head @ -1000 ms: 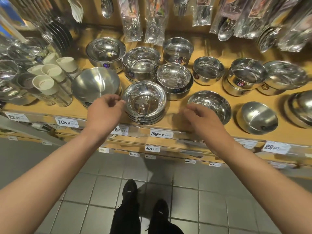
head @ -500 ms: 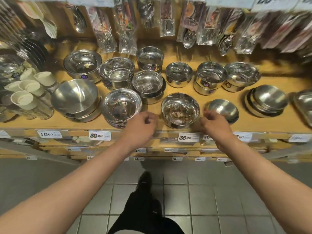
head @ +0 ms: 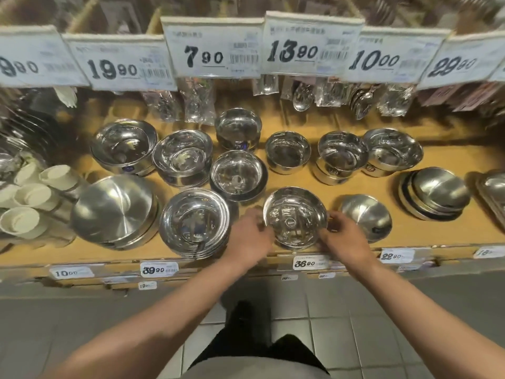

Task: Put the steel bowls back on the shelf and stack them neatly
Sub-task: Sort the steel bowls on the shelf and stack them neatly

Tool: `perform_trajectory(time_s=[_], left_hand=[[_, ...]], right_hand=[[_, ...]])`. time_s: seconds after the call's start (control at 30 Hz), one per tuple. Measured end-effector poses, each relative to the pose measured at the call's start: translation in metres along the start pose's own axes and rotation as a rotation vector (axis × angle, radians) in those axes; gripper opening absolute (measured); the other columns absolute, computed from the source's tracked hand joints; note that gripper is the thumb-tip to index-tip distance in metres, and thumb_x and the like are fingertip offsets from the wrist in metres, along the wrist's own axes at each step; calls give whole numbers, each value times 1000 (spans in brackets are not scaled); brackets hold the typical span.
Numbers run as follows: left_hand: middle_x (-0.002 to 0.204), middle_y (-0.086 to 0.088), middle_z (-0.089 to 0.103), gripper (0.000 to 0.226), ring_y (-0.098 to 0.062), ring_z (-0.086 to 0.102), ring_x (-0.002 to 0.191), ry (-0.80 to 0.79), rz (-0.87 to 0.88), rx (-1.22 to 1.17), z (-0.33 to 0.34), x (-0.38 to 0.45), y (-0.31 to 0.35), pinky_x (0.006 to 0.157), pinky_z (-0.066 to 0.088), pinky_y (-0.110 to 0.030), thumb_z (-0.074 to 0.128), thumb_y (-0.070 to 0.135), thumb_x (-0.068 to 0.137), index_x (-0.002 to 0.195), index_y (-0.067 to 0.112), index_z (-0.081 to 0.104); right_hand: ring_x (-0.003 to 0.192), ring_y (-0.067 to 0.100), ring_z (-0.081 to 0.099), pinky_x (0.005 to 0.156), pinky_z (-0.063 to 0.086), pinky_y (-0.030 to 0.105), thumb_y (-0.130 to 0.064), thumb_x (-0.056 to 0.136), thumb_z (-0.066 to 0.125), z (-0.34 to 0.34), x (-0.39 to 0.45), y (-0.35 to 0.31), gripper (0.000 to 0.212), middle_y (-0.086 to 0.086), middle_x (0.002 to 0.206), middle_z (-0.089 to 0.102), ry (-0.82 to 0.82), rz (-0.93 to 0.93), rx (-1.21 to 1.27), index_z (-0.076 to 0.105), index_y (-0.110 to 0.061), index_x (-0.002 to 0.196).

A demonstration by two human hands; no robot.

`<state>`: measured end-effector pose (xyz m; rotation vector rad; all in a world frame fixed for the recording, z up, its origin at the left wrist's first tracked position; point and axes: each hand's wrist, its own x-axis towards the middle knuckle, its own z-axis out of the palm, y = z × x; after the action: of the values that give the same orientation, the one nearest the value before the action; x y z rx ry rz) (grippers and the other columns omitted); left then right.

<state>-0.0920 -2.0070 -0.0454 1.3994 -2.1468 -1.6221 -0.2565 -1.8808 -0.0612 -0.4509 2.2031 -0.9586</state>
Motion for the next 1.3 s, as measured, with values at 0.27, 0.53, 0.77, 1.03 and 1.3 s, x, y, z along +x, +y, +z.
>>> perform_trajectory(time_s=[0.27,0.53,0.77,1.03,1.3], left_hand=[[89,-6,69,4,-18,60,67,-18,-88,-36,6,12,31,68,52,-37,62,18,97,100,17,60],[71,-8,74,13,-16,69,55,-15,-241,-405,-5,-1,76,46,54,-22,62,19,97,100,6,63],[80,-3,72,15,-11,69,62,-5,-182,-322,-4,-27,88,54,56,-23,63,22,95,103,11,67],[87,-18,72,13,-20,69,63,-99,-245,-293,1,-54,111,47,58,-20,53,6,99,108,-2,59],[65,-16,70,11,-21,69,55,137,-288,-419,14,-50,98,57,63,-31,52,2,99,94,-5,58]], right_hand=[[58,13,74,48,56,20,-12,85,75,-34,12,-22,8,-6,60,74,-37,25,-43,68,-15,86],[71,23,77,79,64,43,-5,82,78,-97,5,-65,13,13,76,78,-225,10,22,72,-2,93],[55,16,68,52,63,36,8,83,69,-127,-2,-62,20,8,64,67,-345,-158,76,67,-7,70],[56,20,61,62,63,34,1,90,66,-144,-5,-67,10,15,71,62,-468,-190,3,75,-3,93],[100,16,65,76,65,37,-28,94,70,-124,-7,-61,53,7,125,58,-533,-72,3,51,-7,139]])
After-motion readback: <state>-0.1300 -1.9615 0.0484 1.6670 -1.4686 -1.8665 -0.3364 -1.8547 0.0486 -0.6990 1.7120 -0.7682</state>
